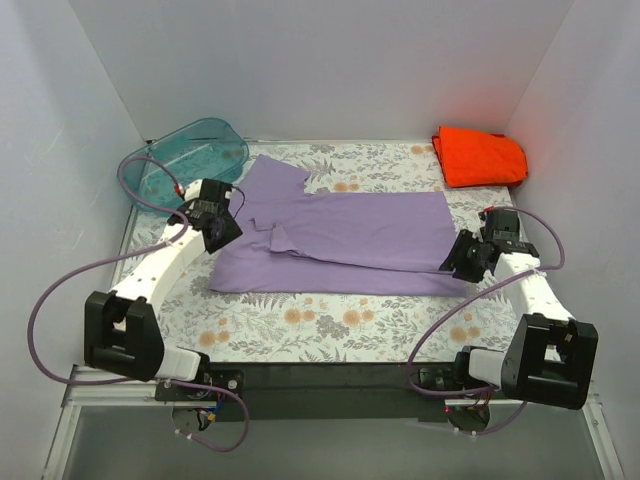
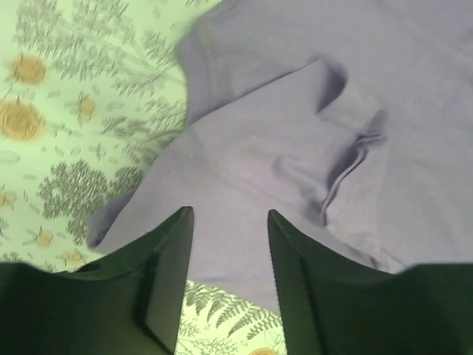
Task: Fold and stack the t-shirts
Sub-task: Fold the tshirt
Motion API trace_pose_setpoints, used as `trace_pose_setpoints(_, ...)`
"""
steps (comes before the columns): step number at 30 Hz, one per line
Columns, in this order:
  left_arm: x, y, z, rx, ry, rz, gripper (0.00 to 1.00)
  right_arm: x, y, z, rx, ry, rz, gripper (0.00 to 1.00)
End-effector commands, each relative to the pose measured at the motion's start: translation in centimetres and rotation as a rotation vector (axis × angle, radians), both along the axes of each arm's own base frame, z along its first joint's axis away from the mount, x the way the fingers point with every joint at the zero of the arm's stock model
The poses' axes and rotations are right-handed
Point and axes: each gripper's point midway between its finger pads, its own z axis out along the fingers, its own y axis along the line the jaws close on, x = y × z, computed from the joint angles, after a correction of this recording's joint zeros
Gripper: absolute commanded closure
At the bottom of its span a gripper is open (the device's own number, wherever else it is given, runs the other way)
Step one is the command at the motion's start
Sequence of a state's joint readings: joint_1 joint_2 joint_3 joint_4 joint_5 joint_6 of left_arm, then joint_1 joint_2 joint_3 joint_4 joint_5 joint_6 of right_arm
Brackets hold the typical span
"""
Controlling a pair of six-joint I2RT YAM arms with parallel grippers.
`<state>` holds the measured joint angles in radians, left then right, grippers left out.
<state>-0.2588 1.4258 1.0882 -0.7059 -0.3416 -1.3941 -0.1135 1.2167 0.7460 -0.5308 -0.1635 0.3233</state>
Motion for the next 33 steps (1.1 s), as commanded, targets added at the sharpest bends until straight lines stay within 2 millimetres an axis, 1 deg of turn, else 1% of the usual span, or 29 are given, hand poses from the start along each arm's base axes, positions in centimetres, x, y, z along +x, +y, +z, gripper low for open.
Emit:
trace_pose_setpoints(1,-1.6,0.0,-2.2,-0.036,0.029,-0.013,0.61,1.1,0.1,-0.5,0.086,-0.027,-0.062,0.52)
trace_pose_setpoints(2,-1.9,0.3,-2.7,-0.025,0.04,-0.006,0.64,1.1,-0.2,-1.0,0.096,-0.023,-0.081,0.55)
trace_pose_setpoints(3,-2.5,0.8,-3.9,-0.003,0.073,0.001,0.69,1.0,-0.3,-1.5,0.108,-0.007,-0.095,0.59)
trace_pose_setpoints(4,-2.6,1.0,-4.4,0.003,0.086,0.006,0.71,0.9,-0.1,-1.7,0.128,-0.001,-0.108,0.6)
trace_pose_setpoints(5,-2.8,1.2,-4.9,0.009,0.1,0.012,0.72,0.9,-0.5,-2.1,0.135,0.003,-0.13,0.6)
trace_pose_setpoints(6,-3.2,1.6,-6.0,0.025,0.128,0.018,0.75,0.9,-0.6,-2.5,0.141,0.004,-0.145,0.61)
trace_pose_setpoints(9,-4.1,2.7,-7.7,0.044,0.179,0.052,0.75,0.3,-1.2,-4.1,0.158,0.032,-0.195,0.61)
trace_pose_setpoints(10,-5.1,3.2,-8.8,0.058,0.221,0.07,0.76,-0.1,-1.4,-4.9,0.151,0.062,-0.209,0.62)
trace_pose_setpoints(11,-5.7,3.7,-9.3,0.066,0.241,0.091,0.76,-0.4,-1.7,-5.4,0.15,0.078,-0.224,0.62)
trace_pose_setpoints(13,-6.9,4.2,-10.1,0.075,0.275,0.112,0.76,-1.7,-2.0,-6.8,0.15,0.133,-0.253,0.62)
trace_pose_setpoints(14,-7.9,4.5,-10.5,0.076,0.296,0.132,0.76,-2.2,-2.4,-7.2,0.148,0.148,-0.281,0.62)
trace_pose_setpoints(16,-8.8,4.8,-10.6,0.075,0.303,0.151,0.76,-3.3,-2.8,-7.9,0.135,0.167,-0.316,0.62)
trace_pose_setpoints(17,-9.3,5.0,-10.4,0.071,0.293,0.16,0.76,-3.4,-3.2,-7.8,0.128,0.163,-0.334,0.61)
trace_pose_setpoints(19,-9.8,5.4,-10.0,0.075,0.277,0.17,0.75,-3.7,-3.9,-7.5,0.095,0.152,-0.357,0.6)
trace_pose_setpoints(21,-9.9,5.5,-9.6,0.068,0.266,0.176,0.74,-3.5,-4.1,-6.8,0.08,0.132,-0.351,0.59)
trace_pose_setpoints(22,-9.9,5.5,-9.4,0.068,0.263,0.175,0.73,-3.1,-4.2,-6.2,0.075,0.106,-0.331,0.57)
trace_pose_setpoints(25,-9.0,5.0,-8.3,0.047,0.229,0.148,0.6,-1.9,-4.1,-4.4,0.065,0.042,-0.279,0.56)
trace_pose_setpoints(26,-8.5,4.7,-7.9,0.035,0.209,0.135,0.54,-1.2,-3.9,-3.6,0.052,0.018,-0.25,0.56)
trace_pose_setpoints(27,-7.8,4.2,-7.0,0.008,0.177,0.117,0.47,-0.8,-3.6,-3.1,0.045,0.003,-0.227,0.55)
trace_pose_setpoints(28,-7.4,3.9,-6.5,-0.002,0.158,0.102,0.43,-0.4,-3.4,-2.6,0.031,-0.016,-0.193,0.55)
trace_pose_setpoints(29,-7.1,3.7,-6.0,-0.014,0.14,0.093,0.41,-0.1,-2.5,-2.3,0.019,-0.025,-0.141,0.55)
trace_pose_setpoints(30,-6.8,3.5,-5.6,-0.022,0.125,0.082,0.36,0.5,-2.1,-1.5,0.0,-0.045,-0.11,0.55)
trace_pose_setpoints(31,-6.4,3.1,-4.8,-0.044,0.093,0.065,0.35,0.7,-2.1,-1.5,-0.043,-0.045,-0.091,0.55)
trace_pose_setpoints(32,-6.3,2.9,-4.5,-0.047,0.082,0.051,0.34,0.8,-0.8,-1.3,-0.07,-0.048,-0.026,0.55)
trace_pose_setpoints(33,-6.2,2.8,-4.3,-0.053,0.073,0.038,0.34,1.2,-0.4,-0.8,-0.095,-0.06,-0.002,0.55)
